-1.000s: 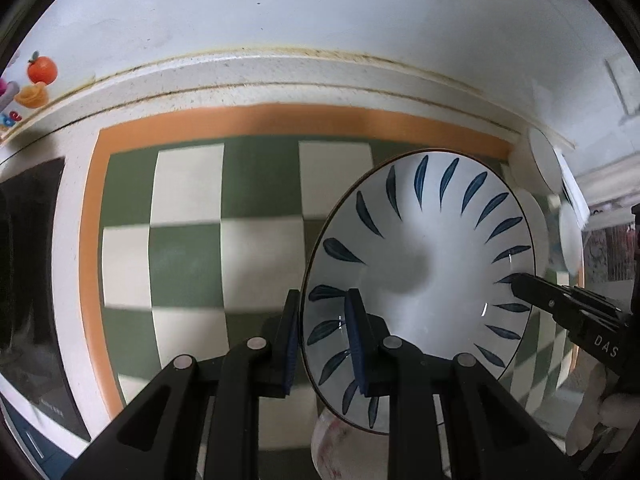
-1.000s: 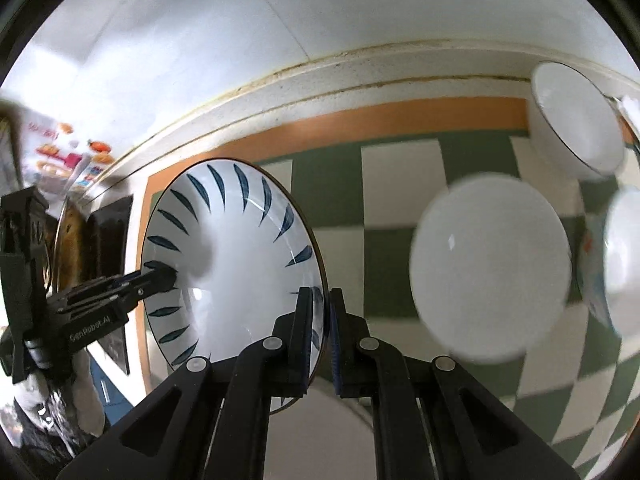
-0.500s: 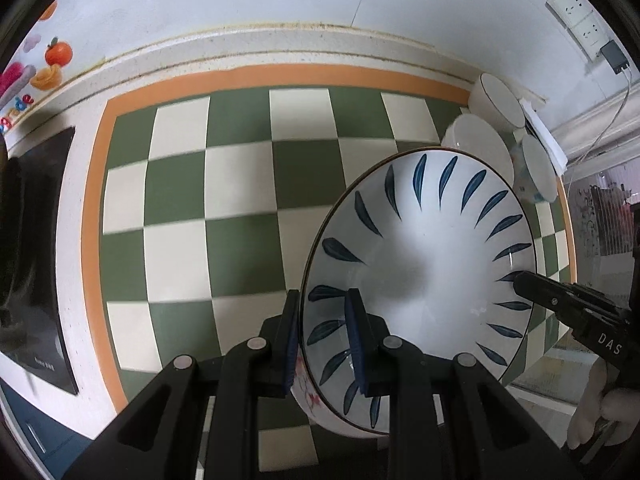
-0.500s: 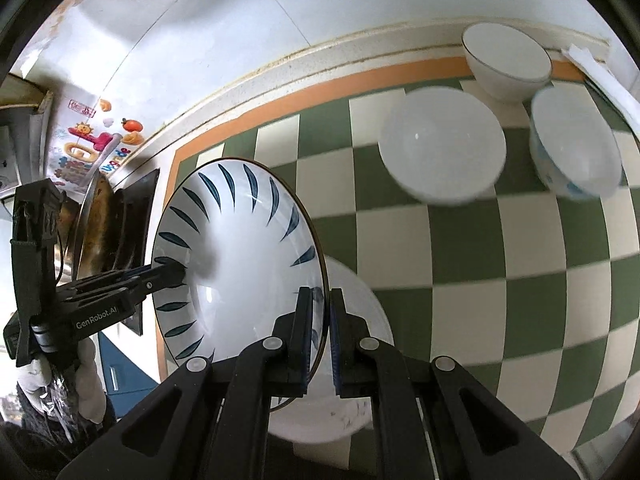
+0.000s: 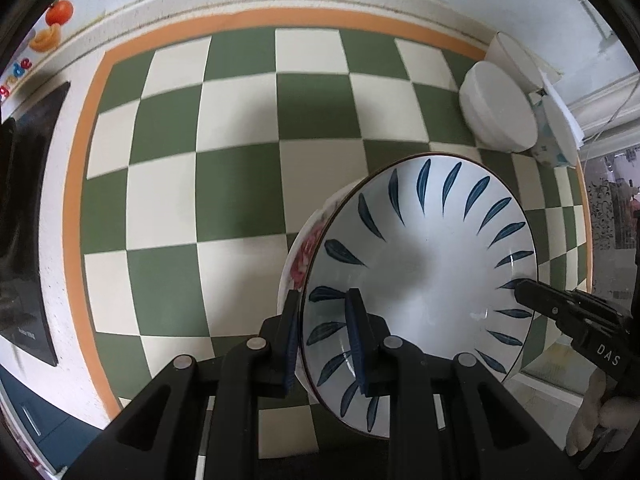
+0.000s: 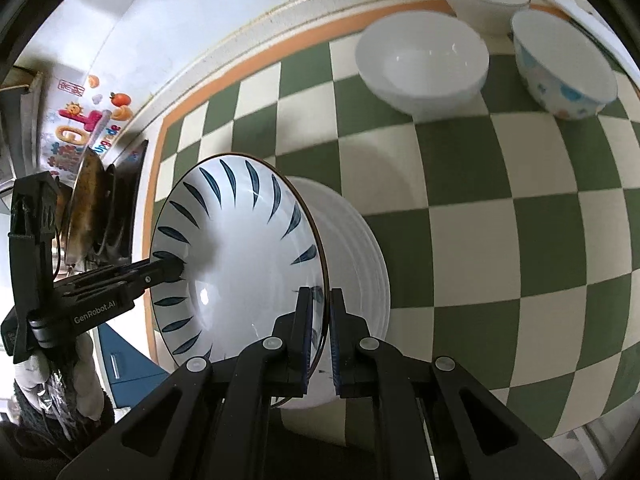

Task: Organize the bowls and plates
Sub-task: 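Lower the blue-leaf plate onto the plate stack and open the left gripper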

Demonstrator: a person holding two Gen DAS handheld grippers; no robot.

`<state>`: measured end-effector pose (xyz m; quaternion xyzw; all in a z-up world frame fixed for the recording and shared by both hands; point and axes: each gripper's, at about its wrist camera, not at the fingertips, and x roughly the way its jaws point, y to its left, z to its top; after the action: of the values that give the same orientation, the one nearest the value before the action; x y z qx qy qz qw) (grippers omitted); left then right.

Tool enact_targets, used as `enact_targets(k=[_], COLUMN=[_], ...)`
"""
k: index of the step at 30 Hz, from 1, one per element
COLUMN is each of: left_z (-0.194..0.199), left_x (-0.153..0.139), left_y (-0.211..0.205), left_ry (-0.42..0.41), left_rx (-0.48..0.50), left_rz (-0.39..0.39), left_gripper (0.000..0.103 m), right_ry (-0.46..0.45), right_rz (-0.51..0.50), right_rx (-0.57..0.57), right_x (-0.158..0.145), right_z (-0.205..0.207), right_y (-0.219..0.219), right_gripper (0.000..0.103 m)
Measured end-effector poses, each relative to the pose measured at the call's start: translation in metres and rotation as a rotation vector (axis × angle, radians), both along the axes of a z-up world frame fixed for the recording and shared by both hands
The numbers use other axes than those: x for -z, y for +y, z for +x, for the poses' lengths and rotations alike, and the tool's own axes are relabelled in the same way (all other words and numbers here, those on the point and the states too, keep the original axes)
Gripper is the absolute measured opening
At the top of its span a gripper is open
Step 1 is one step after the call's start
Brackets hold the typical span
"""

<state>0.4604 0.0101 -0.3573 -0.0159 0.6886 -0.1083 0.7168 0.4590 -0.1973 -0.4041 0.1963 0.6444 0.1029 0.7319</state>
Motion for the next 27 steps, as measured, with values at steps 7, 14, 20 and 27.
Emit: enact_targets(k=[7,14,20,27], left_z=[-0.001,0.002,0.002,0.001], left_x=[0.017,0.027,0.034,0.038], left_y=[-0.004,-0.007,-0.012,-0.015], left_ry=[0.033,0.052,0.07,0.079], left_rx=[-0.001,0.007,0.008,-0.01], left_rz=[0.013,0.025,0.027,0.032], left_gripper=[0.02,0.02,0.02,0.021], right_ry=[0.031,0.05,0.064,0.073], right_rz=[-0.007,-0.015,-0.02,-0.035], right_rx=[-0.006,-0.015,-0.017,-0.015], right_x=[0.019,0.029,0.036,0.041], right_z=[0.001,0.003,0.006,0.01], right_y=[0.0,0.001,0.0,0.0], right_gripper=[0.009,0.009,0.009,0.009])
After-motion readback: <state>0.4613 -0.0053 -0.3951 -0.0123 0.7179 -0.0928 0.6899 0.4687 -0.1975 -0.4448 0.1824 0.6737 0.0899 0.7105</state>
